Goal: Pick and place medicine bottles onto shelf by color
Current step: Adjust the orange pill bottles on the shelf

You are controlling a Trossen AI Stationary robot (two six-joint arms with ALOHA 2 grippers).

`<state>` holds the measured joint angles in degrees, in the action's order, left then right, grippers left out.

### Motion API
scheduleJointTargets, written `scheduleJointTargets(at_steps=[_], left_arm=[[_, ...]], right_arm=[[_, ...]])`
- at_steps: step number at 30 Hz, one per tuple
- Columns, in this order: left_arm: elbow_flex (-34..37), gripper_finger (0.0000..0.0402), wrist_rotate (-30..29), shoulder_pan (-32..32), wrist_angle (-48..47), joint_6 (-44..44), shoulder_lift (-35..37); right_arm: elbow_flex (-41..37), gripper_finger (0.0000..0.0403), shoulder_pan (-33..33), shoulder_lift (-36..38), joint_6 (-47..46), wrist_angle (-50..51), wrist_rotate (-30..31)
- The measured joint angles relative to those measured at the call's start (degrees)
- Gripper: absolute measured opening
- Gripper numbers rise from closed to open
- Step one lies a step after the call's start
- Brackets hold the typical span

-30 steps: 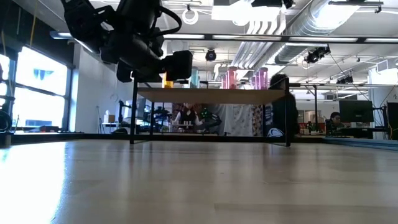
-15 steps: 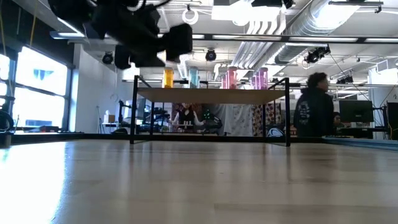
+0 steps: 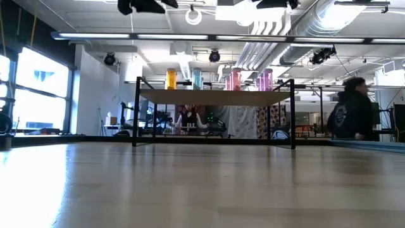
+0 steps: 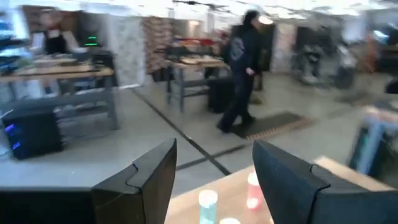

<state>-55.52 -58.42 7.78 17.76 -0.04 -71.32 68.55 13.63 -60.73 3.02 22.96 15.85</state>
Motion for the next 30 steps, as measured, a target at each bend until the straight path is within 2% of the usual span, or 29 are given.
scheduleJointTargets(at_steps=[6, 11, 16, 21, 25, 30], left_arm=[[-6.98, 0.0202, 21.09, 10.28, -18.48, 0.32, 4.7], [-9.82, 0.0202, 36.96, 18.61, -31.29, -0.41, 5.17], [-10.28, 0.0202, 43.53, 24.28, -37.71, -1.28, 3.95], [-12.13, 0.0202, 53.72, 29.1, -44.82, 0.48, 3.23], [-13.7, 0.0202, 55.62, 32.0, -48.56, 3.39, 2.61], [-14.0, 0.0202, 61.48, 35.26, -49.42, 4.8, 2.68]], right_arm=[[0.0, 0.0206, 1.47, 0.0, 0.4, 0.35, -3.84], [0.0, 0.0206, 2.71, 0.0, 1.51, 0.37, -4.05], [0.0, 0.0206, 4.3, -0.01, 0.01, 0.88, -4.08], [0.0, 0.0206, 6.01, -0.02, -5.52, 0.25, -4.06], [0.0, 0.0206, 6.91, -0.34, -8.74, -2.68, -4.39], [0.0, 0.0206, 7.01, -2.13, -11.56, -8.1, -5.03]])
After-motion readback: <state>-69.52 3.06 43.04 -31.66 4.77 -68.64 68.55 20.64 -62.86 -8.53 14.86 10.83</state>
